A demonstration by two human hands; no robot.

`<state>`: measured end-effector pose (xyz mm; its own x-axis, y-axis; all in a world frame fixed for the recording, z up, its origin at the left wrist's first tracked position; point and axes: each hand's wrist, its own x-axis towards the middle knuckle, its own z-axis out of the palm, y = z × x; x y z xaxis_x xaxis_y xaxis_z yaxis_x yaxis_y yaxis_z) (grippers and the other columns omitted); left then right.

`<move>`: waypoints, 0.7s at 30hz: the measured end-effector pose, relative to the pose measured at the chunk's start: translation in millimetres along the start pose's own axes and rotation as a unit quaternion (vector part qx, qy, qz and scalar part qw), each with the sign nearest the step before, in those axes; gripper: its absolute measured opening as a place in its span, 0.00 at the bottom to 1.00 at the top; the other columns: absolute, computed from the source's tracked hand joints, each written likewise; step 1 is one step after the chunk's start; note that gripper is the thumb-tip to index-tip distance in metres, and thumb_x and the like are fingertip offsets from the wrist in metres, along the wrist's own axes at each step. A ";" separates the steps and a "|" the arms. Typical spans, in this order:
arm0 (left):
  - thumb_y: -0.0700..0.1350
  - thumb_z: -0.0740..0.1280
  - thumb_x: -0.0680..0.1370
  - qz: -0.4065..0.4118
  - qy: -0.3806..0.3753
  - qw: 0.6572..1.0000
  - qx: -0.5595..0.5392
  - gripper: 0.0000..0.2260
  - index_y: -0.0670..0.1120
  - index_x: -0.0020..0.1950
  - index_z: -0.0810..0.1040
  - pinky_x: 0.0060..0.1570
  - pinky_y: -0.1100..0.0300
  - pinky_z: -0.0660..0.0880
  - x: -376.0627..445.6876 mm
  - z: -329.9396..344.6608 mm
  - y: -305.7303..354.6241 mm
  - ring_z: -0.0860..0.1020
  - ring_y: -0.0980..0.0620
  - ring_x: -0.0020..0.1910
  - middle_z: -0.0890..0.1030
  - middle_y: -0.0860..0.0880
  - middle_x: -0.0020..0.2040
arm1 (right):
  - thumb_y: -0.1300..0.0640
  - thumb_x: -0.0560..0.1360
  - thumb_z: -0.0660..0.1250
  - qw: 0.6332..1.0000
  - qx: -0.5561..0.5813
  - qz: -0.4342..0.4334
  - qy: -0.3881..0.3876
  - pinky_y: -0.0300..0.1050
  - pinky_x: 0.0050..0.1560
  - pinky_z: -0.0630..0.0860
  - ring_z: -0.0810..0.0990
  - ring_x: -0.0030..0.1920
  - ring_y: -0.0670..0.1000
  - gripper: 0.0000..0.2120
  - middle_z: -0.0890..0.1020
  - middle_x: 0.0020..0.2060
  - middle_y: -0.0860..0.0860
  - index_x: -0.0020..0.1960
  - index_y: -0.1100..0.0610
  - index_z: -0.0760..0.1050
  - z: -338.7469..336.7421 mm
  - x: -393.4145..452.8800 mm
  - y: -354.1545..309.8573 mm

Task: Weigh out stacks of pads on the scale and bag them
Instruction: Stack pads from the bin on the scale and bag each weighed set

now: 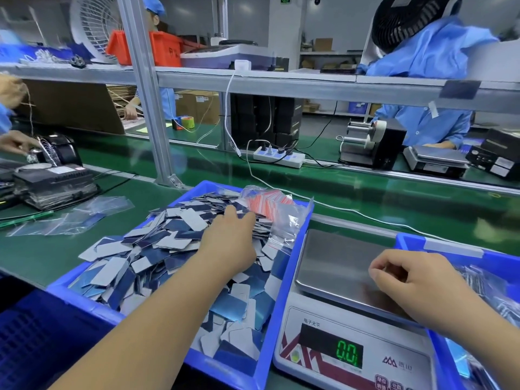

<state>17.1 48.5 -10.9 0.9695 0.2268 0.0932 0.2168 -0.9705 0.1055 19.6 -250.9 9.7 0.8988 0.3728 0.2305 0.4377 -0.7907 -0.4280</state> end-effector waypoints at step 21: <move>0.39 0.64 0.78 0.008 0.108 0.979 -0.172 0.09 0.54 0.47 0.77 0.31 0.60 0.66 14.1 -26.3 -20.1 0.73 0.52 0.40 0.76 0.57 0.39 | 0.55 0.74 0.70 1.000 0.012 0.009 -0.019 0.33 0.39 0.72 0.77 0.36 0.41 0.10 0.81 0.29 0.44 0.35 0.45 0.78 2.4 3.4 4.3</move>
<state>23.3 73.4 14.4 0.9175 0.2593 0.3015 0.1137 -0.8976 0.4259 24.6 -251.8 6.5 0.9069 0.3769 0.1883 0.4208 -0.7861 -0.4527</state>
